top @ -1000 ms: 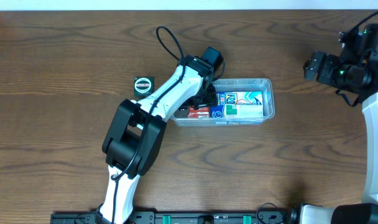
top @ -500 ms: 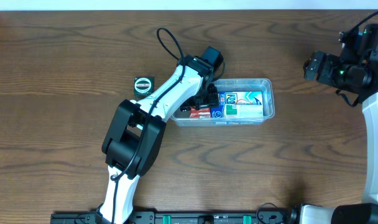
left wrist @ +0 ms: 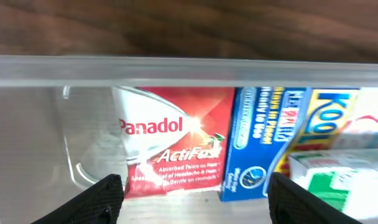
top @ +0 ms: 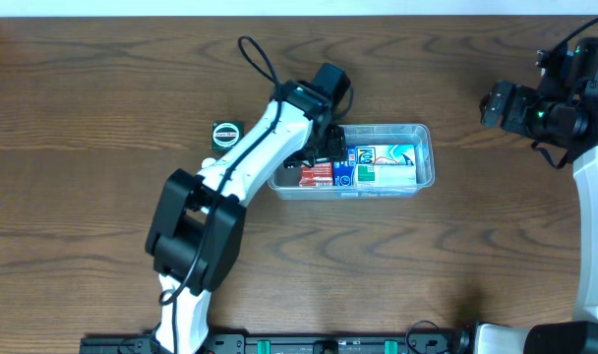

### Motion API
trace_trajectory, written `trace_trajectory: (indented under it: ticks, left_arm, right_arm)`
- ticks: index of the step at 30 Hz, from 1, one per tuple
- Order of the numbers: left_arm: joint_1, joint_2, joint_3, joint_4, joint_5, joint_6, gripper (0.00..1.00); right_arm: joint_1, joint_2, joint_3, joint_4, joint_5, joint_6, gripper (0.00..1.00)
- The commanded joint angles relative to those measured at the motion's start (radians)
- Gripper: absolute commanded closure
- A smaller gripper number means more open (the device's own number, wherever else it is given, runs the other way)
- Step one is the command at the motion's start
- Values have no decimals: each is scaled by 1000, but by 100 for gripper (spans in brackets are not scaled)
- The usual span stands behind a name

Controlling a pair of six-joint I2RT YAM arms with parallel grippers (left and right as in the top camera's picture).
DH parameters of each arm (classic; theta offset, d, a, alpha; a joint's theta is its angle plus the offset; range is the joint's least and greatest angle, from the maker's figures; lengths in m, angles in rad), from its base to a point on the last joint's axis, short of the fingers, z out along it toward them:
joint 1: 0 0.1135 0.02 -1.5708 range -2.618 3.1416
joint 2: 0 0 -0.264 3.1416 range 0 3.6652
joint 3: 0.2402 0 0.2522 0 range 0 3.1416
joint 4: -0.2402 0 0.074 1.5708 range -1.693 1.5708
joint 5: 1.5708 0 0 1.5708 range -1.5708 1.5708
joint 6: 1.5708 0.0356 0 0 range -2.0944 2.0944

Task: Pack container
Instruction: 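Raise the left gripper and move it left to the green Zam-Buk box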

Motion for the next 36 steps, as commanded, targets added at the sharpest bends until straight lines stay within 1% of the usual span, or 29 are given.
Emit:
trace_trajectory:
  ticks: [1,7,9,12,14,17,20,22,23,25,30,33,36]
  left_arm:
    - [5,-27,8,1,-1,14,25]
    - [6,-37,8,1,14,28,25]
    - [8,-60,12,5,48,75,25]
    - [8,-117,16,4,48,119,25]
    - [10,-185,18,4,43,172,25]
    - [26,-282,18,-8,-14,223,25]
    - [77,-383,18,-38,-106,259,24]
    - [135,-430,18,-42,-111,349,16]
    - [161,-439,18,-42,-111,373,13]
    - [225,-446,18,-41,-111,399,11]
    - [379,-399,17,-42,-109,404,10]
    - [430,-353,17,-40,-63,431,10]
    - [446,-305,18,-27,-58,479,10]
  right_arm:
    - [-7,5,2,-1,0,10,1]
    - [-7,5,2,-1,0,10,1]
    - [-7,5,2,-1,0,10,1]
    - [-7,5,2,-1,0,10,1]
    - [-7,5,2,-1,0,10,1]
    - [-7,5,2,-1,0,10,1]
    - [-7,5,2,-1,0,10,1]
    - [-6,5,2,-1,0,10,1]
    - [-7,5,2,-1,0,10,1]
    - [-7,5,2,-1,0,10,1]
    - [-7,5,2,-1,0,10,1]
    - [-7,5,2,-1,0,10,1]
    - [-7,5,2,-1,0,10,1]
